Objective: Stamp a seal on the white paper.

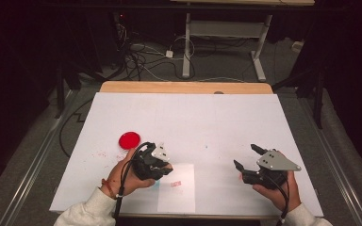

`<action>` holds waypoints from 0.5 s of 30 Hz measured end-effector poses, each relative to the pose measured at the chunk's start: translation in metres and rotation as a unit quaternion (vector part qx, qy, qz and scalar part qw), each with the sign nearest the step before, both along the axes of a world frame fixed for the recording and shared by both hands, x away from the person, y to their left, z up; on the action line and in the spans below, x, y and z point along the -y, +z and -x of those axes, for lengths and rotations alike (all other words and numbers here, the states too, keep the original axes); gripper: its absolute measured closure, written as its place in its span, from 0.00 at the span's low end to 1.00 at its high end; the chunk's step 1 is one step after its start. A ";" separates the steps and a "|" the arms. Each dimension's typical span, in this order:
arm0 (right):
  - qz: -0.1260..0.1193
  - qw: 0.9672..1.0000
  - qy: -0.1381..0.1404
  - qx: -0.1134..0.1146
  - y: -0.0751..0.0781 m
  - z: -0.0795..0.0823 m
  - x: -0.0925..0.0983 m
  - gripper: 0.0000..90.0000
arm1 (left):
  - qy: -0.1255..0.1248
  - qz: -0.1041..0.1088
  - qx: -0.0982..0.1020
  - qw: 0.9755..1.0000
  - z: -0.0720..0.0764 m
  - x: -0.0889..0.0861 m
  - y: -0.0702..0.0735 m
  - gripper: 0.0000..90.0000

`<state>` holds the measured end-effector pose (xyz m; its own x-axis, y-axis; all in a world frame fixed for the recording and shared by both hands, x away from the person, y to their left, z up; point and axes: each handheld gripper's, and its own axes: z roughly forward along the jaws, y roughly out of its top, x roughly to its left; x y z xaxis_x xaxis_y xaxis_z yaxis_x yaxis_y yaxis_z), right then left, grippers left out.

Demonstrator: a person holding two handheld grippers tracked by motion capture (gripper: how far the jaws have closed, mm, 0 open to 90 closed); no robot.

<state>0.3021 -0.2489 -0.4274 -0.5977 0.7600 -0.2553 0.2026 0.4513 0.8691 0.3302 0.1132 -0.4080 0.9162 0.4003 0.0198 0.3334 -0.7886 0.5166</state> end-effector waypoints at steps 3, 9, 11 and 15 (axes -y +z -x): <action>0.001 1.000 0.002 0.000 0.000 -0.001 -0.001 0.26 | 0.005 0.000 0.002 1.000 -0.002 -0.005 0.001 0.82; 0.001 1.000 0.003 -0.003 -0.001 -0.003 -0.002 0.26 | 0.028 0.004 0.007 1.000 -0.006 -0.019 0.003 0.82; 0.003 1.000 0.005 -0.004 -0.002 -0.003 -0.002 0.26 | 0.041 0.008 0.010 0.999 -0.008 -0.025 0.005 0.82; 0.004 1.000 0.008 -0.003 -0.002 -0.003 -0.003 0.26 | 0.061 0.012 0.017 0.998 -0.012 -0.038 0.010 0.82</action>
